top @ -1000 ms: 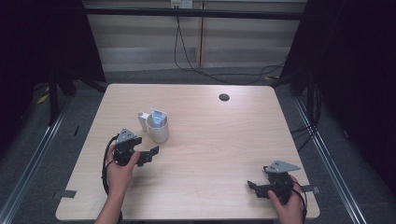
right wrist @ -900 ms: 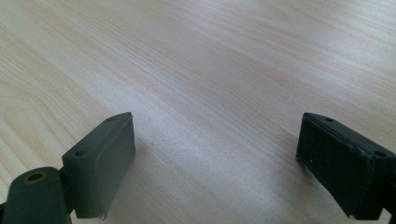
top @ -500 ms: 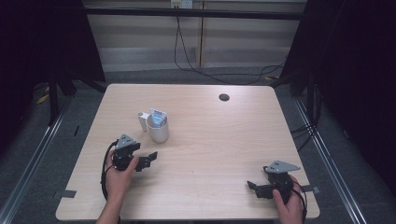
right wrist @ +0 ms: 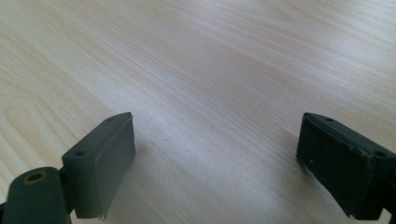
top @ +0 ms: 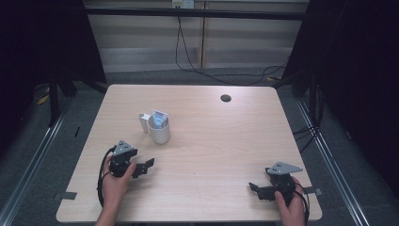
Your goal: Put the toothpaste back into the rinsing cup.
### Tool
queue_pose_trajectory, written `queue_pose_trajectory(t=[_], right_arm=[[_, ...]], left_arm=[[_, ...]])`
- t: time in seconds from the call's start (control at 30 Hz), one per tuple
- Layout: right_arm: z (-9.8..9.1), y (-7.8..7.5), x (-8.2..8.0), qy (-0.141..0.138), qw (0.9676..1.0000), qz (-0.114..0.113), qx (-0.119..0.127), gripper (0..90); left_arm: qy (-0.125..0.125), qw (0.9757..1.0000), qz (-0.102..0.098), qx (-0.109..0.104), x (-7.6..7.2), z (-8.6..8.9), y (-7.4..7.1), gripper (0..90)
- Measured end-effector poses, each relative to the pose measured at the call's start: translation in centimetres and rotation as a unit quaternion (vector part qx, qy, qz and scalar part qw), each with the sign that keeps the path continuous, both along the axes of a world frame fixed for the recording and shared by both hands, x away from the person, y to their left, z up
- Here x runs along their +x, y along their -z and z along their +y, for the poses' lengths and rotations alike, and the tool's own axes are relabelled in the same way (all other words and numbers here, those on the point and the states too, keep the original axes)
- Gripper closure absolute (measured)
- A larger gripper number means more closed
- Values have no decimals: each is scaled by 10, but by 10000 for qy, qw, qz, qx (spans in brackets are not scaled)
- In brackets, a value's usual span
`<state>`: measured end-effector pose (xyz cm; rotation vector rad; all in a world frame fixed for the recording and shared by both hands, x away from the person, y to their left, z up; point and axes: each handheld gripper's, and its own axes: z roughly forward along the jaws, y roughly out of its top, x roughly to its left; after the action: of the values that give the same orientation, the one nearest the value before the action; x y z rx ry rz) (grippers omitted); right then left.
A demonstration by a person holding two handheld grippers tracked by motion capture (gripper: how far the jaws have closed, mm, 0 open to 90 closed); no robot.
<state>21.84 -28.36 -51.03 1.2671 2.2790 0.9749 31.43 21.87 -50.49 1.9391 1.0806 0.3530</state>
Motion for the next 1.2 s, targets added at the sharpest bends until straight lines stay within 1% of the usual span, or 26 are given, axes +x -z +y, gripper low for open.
queue_pose_trajectory(t=[0.07,0.1,0.13,0.23,0.27,0.37,0.4,0.43,0.5,0.53,0.67,0.83,0.9,0.93,1.1,1.2], right_arm=[[0,0,0,0,10000,-1,-2,110],[0,0,0,-4,10000,-6,-2,110],[0,0,0,-4,10000,-6,-4,110],[0,0,0,-2,10000,-2,-2,110],[0,0,0,0,10000,-1,-1,110],[0,0,0,0,10000,-1,-1,110],[0,0,0,-1,10000,-3,-2,110],[0,0,0,0,10000,-2,-2,110],[0,0,0,-4,10000,-5,-2,110],[0,0,0,-3,10000,-3,-3,110],[0,0,0,0,10000,-1,-1,110],[0,0,0,0,10000,-2,-1,110],[0,0,0,-1,10000,-3,-3,110],[0,0,0,-1,10000,-1,-1,110],[0,0,0,-12,10000,-11,-2,110],[0,0,0,-2,10000,-5,-1,110]], left_arm=[[-27,10000,40,14,-1,2,2,160],[-25,10000,21,44,-1,3,2,161],[-36,10000,-14,21,-2,3,2,161],[-8,9999,-8,142,-2,3,2,161],[-11,9999,-12,136,-3,2,2,161],[35,9997,-12,230,-3,2,2,161],[41,9998,-2,216,-4,1,2,161],[56,9995,-3,314,-4,1,2,161],[71,9995,-3,318,-4,-1,2,162],[87,9993,16,369,-3,-1,2,161],[61,9993,50,367,-3,-2,3,161],[79,9989,118,443,-2,-2,3,161],[129,9985,139,506,-2,-2,3,162],[85,9988,136,466,-2,-3,4,162],[118,9978,173,623,-1,-4,4,163],[90,9980,197,595,-1,-3,3,162]])
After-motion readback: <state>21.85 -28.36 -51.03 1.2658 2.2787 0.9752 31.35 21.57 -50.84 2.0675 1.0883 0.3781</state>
